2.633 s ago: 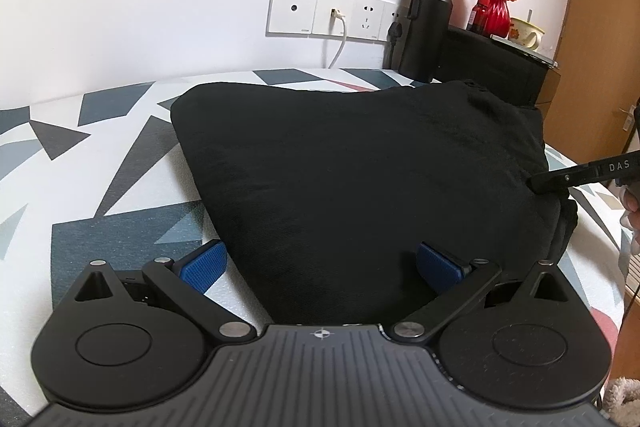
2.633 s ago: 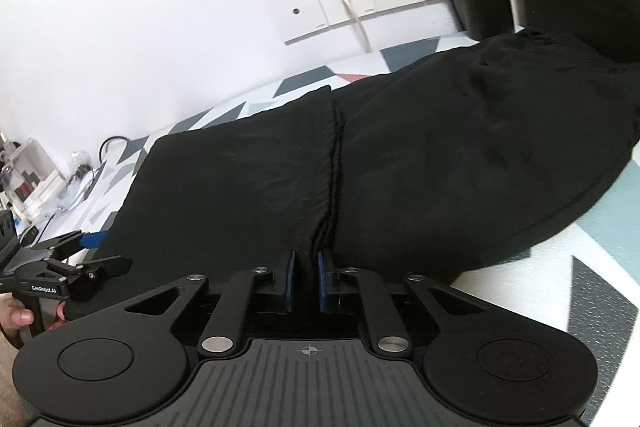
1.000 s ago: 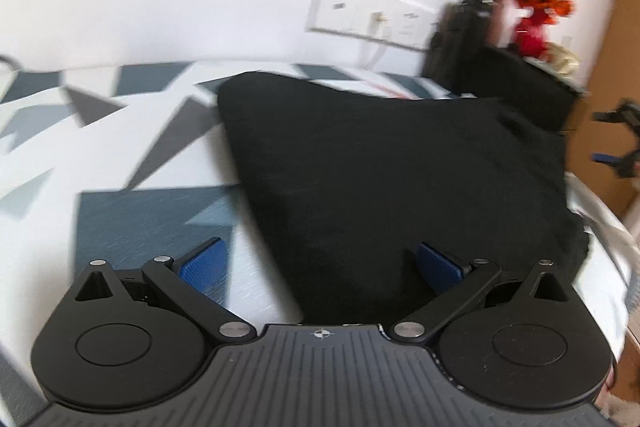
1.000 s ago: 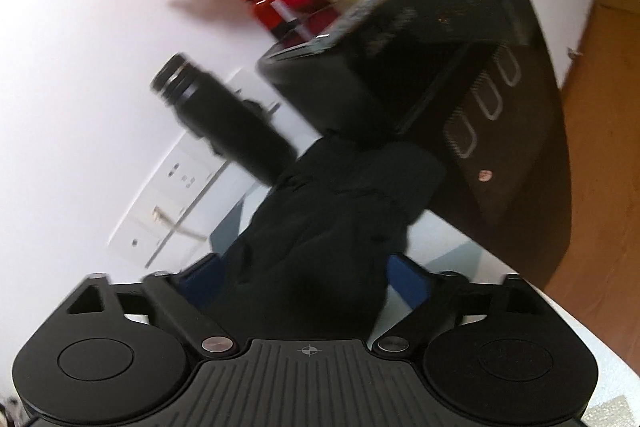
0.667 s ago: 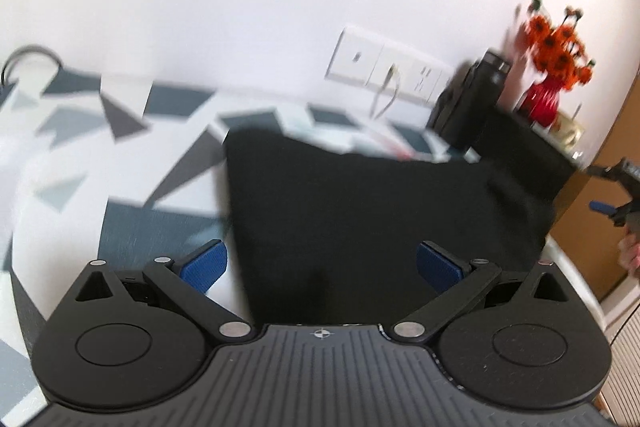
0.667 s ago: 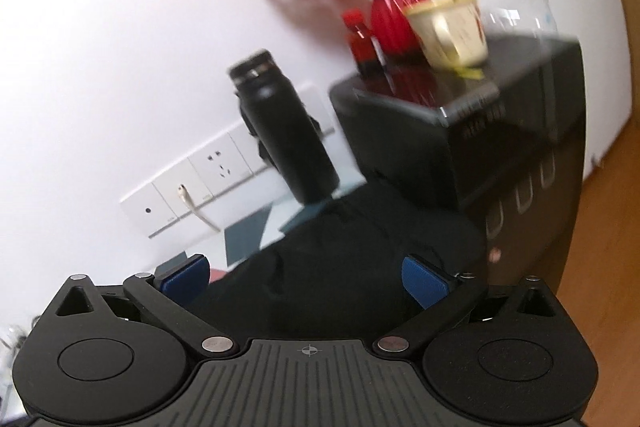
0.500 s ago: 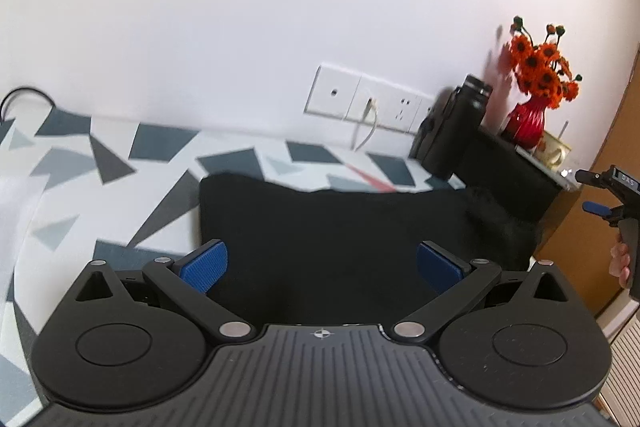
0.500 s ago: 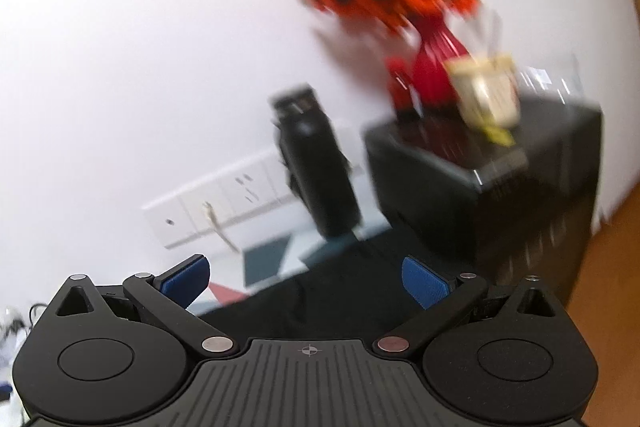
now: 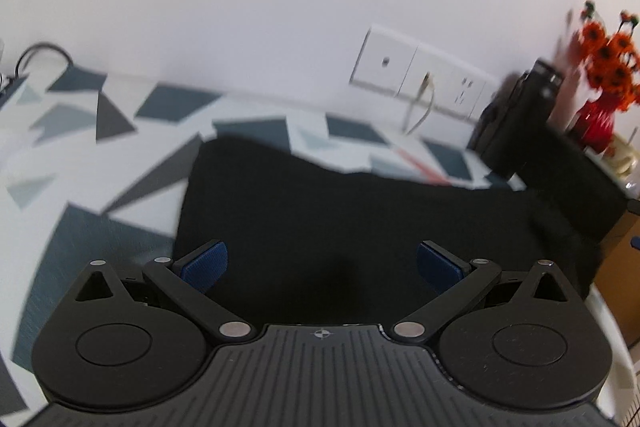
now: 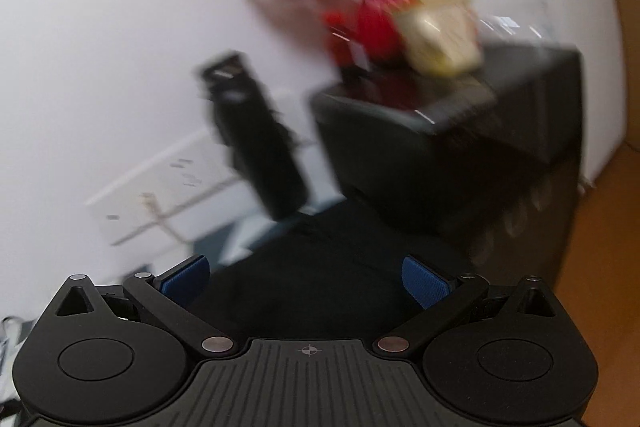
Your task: Fold clothes
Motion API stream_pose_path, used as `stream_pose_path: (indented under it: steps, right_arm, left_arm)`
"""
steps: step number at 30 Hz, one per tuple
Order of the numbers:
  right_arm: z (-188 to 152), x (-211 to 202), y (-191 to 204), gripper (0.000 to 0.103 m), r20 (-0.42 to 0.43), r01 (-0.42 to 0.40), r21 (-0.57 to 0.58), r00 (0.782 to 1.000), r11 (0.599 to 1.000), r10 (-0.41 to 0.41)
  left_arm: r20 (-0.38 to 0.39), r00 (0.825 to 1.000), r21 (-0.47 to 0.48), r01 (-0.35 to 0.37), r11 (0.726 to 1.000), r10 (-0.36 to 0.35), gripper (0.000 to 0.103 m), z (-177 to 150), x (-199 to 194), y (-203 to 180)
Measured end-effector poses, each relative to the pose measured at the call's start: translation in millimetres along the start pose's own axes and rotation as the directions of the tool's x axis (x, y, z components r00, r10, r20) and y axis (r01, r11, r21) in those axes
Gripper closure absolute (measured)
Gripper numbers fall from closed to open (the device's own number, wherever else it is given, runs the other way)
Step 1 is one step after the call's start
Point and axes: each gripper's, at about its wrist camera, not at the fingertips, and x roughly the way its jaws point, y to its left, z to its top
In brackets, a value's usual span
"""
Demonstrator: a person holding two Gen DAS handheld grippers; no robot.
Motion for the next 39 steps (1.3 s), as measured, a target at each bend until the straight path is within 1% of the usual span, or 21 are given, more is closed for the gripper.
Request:
stream_pose_path:
  steps: [2,4,7,9,11,14,17,18,19,20,23,26,28,30,32,34,36,37,39]
  right_arm:
    - [-4,15,-23,0.001,-0.019,0.026,0.087,1.000,0.996,-0.024]
    - [-10,28,-43,0.001,-0.042,0.030,0.167,0.999,0.985,-0.023]
    - [-18,45,-60,0.001,-0.064,0.024,0.231,0.998,0.973,-0.009]
    - [-24,54,-65,0.005,-0.059,0.004,0.247,0.998,0.969,0.011]
    - [-28,61,-65,0.008,-0.039,-0.023,0.242,0.999,0.970,0.034]
    - [-34,66,-61,0.007,-0.001,-0.025,0.224,1.000,0.974,0.026]
    - [-37,56,-57,0.013,0.080,-0.056,0.215,0.996,0.975,0.039]
    - [-37,52,-56,0.017,0.118,-0.080,0.213,0.991,0.974,0.055]
    - [-36,47,-55,0.018,0.155,-0.092,0.210,0.986,0.973,0.060]
    - [-36,45,-56,0.018,0.162,-0.106,0.210,0.984,0.972,0.072]
    - [-36,39,-58,0.016,0.160,-0.150,0.211,0.980,0.966,0.117]
    - [-38,38,-62,0.016,0.107,-0.138,0.218,0.987,0.966,0.117]
    - [-42,38,-65,0.016,0.060,-0.143,0.250,0.989,0.958,0.132]
    - [-46,38,-67,0.016,0.028,-0.163,0.294,0.986,0.942,0.162]
    - [-50,38,-67,0.016,0.006,-0.175,0.306,0.983,0.936,0.182]
    - [-52,41,-65,0.016,-0.005,-0.171,0.298,0.984,0.939,0.180]
    - [-54,44,-64,0.016,0.002,-0.166,0.279,0.985,0.946,0.172]
    - [-53,45,-62,0.015,0.003,-0.163,0.274,0.986,0.948,0.169]
    - [-49,50,-60,0.007,0.008,-0.162,0.275,0.986,0.948,0.166]
  left_arm:
    - [-0.009,1.000,0.022,-0.012,1.000,0.012,0.000,-7,6,-2]
    - [-0.004,0.999,0.061,-0.036,0.997,0.036,0.000,-13,9,-7]
    - [0.006,0.998,0.112,-0.070,0.991,0.070,0.000,-20,13,-16]
    - [0.010,0.996,0.140,-0.093,0.986,0.093,0.000,-24,16,-21]
    - [0.017,0.994,0.161,-0.113,0.980,0.112,0.000,-28,17,-25]
    - [0.020,0.993,0.173,-0.117,0.978,0.116,0.000,-30,17,-28]
    - [0.012,0.994,0.167,-0.112,0.980,0.112,0.000,-30,18,-26]
    - [0.010,0.994,0.165,-0.112,0.980,0.112,0.000,-31,19,-26]
    - [0.010,0.994,0.166,-0.113,0.980,0.113,0.000,-31,19,-26]
    - [0.010,0.993,0.171,-0.115,0.979,0.115,0.000,-31,19,-27]
    - [0.011,0.992,0.186,-0.122,0.975,0.122,0.000,-33,20,-30]
    - [0.013,0.992,0.193,-0.123,0.974,0.123,0.000,-33,20,-31]
    - [0.012,0.993,0.190,-0.120,0.974,0.120,0.000,-34,20,-30]
    - [0.010,0.993,0.187,-0.118,0.975,0.118,0.000,-33,20,-30]
    - [0.007,0.993,0.184,-0.117,0.976,0.118,0.000,-33,20,-30]
    - [0.003,0.993,0.188,-0.120,0.975,0.122,0.000,-33,21,-31]
    - [0.001,0.992,0.197,-0.125,0.972,0.127,0.000,-34,21,-32]
    - [0.000,0.992,0.201,-0.126,0.972,0.128,0.000,-34,22,-32]
    - [0.000,0.992,0.201,-0.123,0.972,0.125,0.000,-34,21,-32]
